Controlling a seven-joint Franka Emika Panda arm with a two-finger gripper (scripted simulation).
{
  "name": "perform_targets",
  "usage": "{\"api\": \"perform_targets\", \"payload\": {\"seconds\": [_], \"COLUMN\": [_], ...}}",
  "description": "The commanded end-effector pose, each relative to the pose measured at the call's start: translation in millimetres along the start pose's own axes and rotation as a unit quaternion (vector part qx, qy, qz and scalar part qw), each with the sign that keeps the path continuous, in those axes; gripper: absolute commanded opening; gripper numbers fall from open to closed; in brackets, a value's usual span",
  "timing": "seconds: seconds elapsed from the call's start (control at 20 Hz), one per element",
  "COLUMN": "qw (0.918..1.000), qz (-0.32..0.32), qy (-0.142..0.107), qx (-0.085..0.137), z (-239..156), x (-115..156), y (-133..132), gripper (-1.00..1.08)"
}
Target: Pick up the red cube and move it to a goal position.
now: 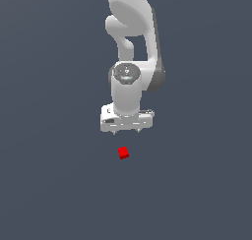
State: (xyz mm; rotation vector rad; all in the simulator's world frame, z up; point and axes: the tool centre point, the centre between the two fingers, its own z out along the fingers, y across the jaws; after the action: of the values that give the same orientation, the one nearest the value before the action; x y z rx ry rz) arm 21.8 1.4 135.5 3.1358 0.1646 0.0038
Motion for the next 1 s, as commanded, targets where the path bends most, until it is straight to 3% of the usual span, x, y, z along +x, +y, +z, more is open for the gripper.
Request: {"api": "perform_targets", "payload": {"seconds": [0.0, 0.5, 0.95], "qw": [0.9999, 0.9975, 0.9958], "qz": [-0.014, -0.071, -0.092], "qy": [0.000, -0.001, -0.001], "qx": [0.000, 0.001, 0.001], "z": [18.1, 89.0, 114.5], "x": [5.9, 33.7, 45.7], "y": [3.6, 15.6, 19.0], "gripper": [1.00, 1.00, 1.00]}}
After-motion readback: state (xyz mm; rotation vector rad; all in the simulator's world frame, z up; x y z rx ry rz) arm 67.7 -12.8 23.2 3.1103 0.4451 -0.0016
